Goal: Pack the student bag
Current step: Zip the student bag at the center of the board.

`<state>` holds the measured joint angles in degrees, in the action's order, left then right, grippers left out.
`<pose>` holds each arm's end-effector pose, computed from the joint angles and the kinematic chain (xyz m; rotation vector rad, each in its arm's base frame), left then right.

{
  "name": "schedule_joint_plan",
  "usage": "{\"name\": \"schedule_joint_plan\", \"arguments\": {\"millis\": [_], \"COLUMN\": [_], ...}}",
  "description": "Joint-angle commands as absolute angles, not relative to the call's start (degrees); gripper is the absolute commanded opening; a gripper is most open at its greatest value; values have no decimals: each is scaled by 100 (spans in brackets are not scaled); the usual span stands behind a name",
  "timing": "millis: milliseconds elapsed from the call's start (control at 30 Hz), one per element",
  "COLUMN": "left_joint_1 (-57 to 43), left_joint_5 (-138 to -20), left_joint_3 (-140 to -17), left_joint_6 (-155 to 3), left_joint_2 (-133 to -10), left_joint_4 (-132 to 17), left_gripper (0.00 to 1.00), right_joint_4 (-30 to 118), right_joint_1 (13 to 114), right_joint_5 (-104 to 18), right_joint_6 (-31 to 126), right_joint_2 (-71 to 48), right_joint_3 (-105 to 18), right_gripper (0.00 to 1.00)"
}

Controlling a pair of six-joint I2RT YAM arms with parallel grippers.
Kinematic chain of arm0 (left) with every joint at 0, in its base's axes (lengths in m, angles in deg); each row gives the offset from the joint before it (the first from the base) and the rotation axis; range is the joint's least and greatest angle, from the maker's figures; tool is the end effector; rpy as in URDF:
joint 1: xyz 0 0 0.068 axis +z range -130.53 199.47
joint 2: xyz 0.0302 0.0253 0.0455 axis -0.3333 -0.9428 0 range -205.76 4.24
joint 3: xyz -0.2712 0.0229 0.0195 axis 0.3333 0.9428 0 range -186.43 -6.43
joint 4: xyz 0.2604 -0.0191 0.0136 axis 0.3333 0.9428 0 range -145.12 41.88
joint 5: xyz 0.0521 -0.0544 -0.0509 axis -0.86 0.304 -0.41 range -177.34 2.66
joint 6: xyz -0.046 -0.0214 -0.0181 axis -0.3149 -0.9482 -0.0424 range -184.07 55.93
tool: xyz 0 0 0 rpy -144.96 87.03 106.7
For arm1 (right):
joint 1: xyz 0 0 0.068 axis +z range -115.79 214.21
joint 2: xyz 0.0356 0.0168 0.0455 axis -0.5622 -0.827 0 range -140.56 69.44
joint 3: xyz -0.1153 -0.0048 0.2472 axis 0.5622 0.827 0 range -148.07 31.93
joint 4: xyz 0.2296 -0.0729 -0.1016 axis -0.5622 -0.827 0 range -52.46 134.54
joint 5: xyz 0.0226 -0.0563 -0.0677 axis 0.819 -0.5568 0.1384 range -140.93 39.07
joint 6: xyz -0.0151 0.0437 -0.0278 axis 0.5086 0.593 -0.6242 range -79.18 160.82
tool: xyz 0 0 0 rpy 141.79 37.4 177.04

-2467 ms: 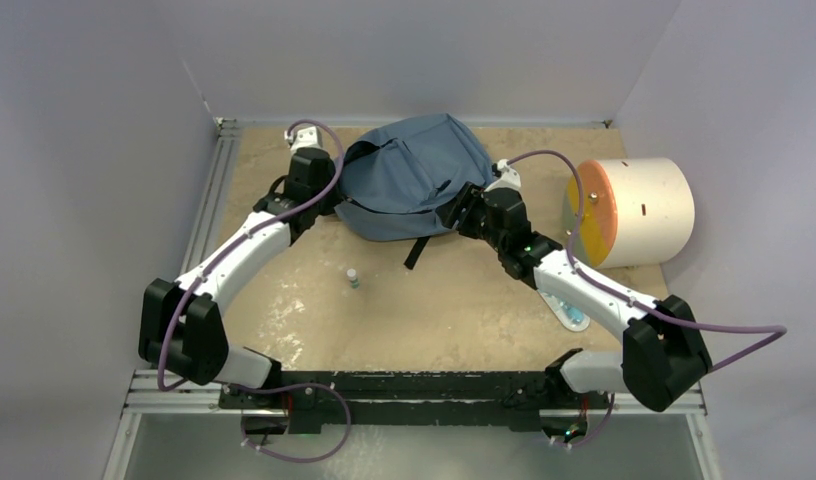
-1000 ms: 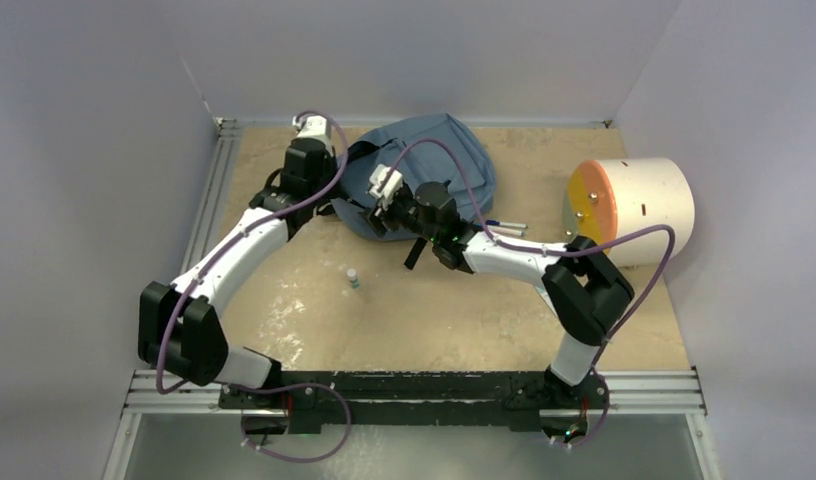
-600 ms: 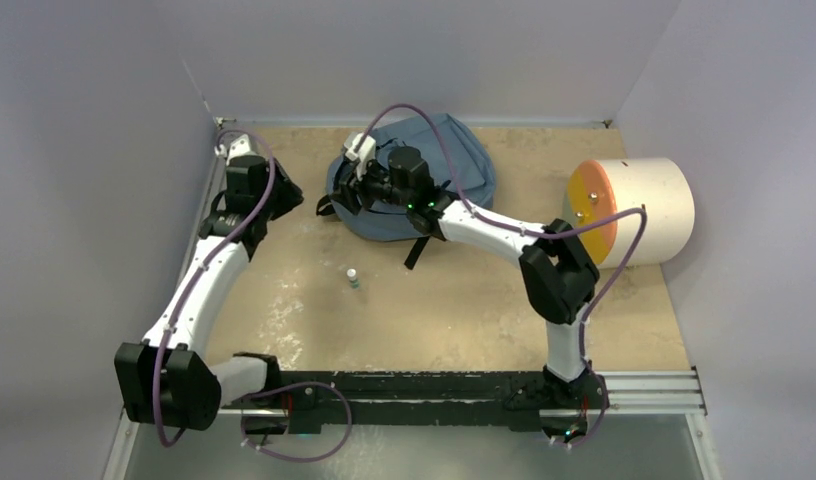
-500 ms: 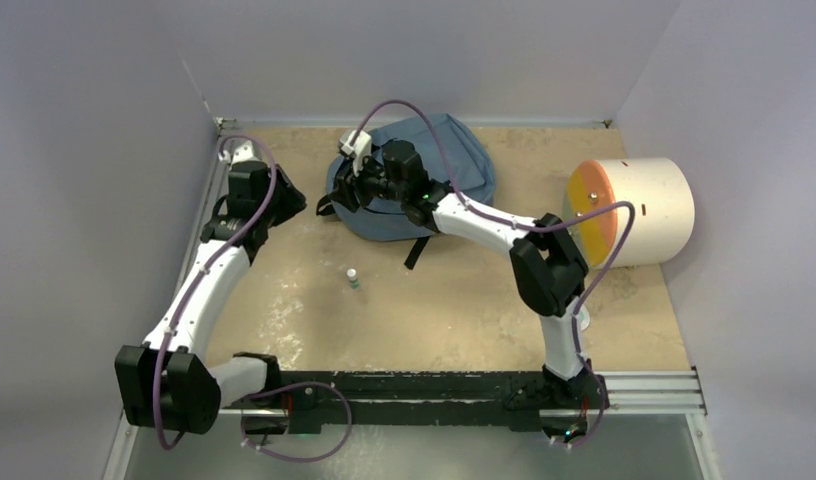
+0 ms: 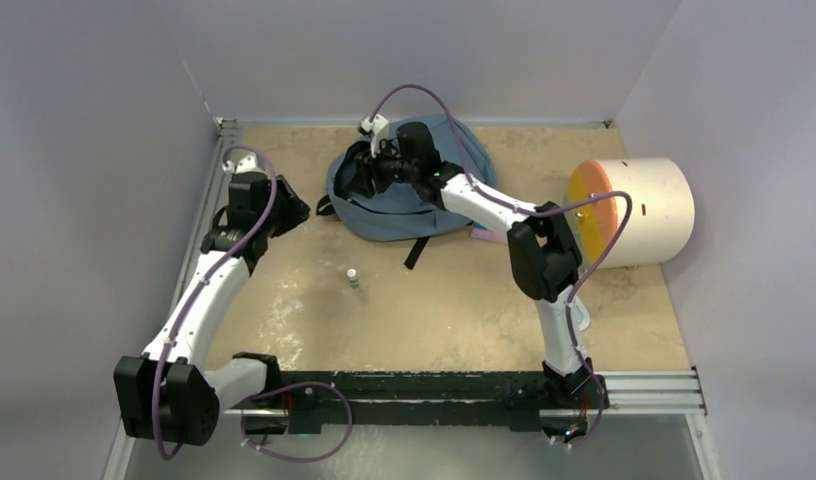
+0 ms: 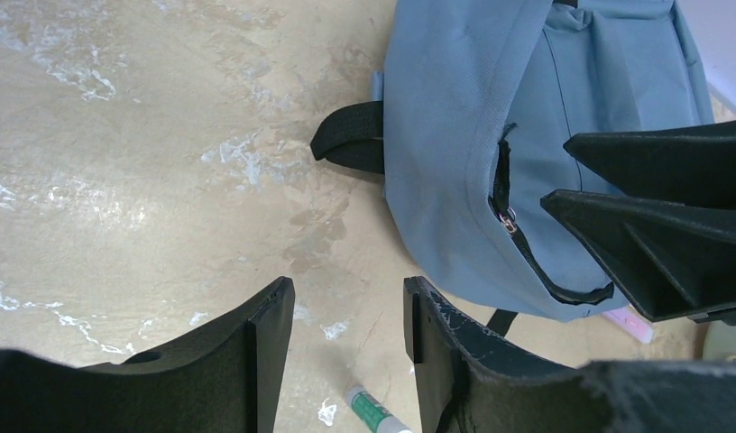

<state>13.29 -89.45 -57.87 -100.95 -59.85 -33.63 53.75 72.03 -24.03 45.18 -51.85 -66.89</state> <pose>0.2462 -0.0254 0.2944 -0.6011 2.1086 -0.3890 0.3924 0.3251 0.2766 -0.8663 1.6671 0.9378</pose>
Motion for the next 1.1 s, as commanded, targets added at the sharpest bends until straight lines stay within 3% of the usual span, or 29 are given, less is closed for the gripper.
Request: {"name": "schedule_joint_plan", "arguments": {"millis": [0,367,667,900,1000,1067], "left_joint_1": [1331,1331,1331,1331,1331,1331], "left_joint_5": [-8834,-8787,-8760,-8760,-8760,-8699], "left_joint_3": [-5731,-5681,-5623,-5582,-5575,-5566], "left_joint_6": [-10048,-10028,-10045,-10054,-10055,-10059], "left_joint_2": [-5838,-5773,-5783,-5751,-5746,-5736], "left_joint_4": [-3640,-3631,-3652,-3642,-3635,-3635], "left_gripper": [48,48,48,47,48,48], "right_joint_4": [5335,5495,5604,5815,5952,6059], "right_joint_1": [7244,7250,7249,7251,7252,7253], "right_joint_5": [-1928,-1560,-1417,-1009,-792,-668], "right_joint_6": [4687,5089,5277,5449,5524,5574], "right_joint_2": [-5273,-5569,-5853,-6024,-6033,-6029], "right_joint_3": [-7096,-7362,-7563,-7688,-7667,-7657], "right_gripper": [53,56,50,36,26,12]}}
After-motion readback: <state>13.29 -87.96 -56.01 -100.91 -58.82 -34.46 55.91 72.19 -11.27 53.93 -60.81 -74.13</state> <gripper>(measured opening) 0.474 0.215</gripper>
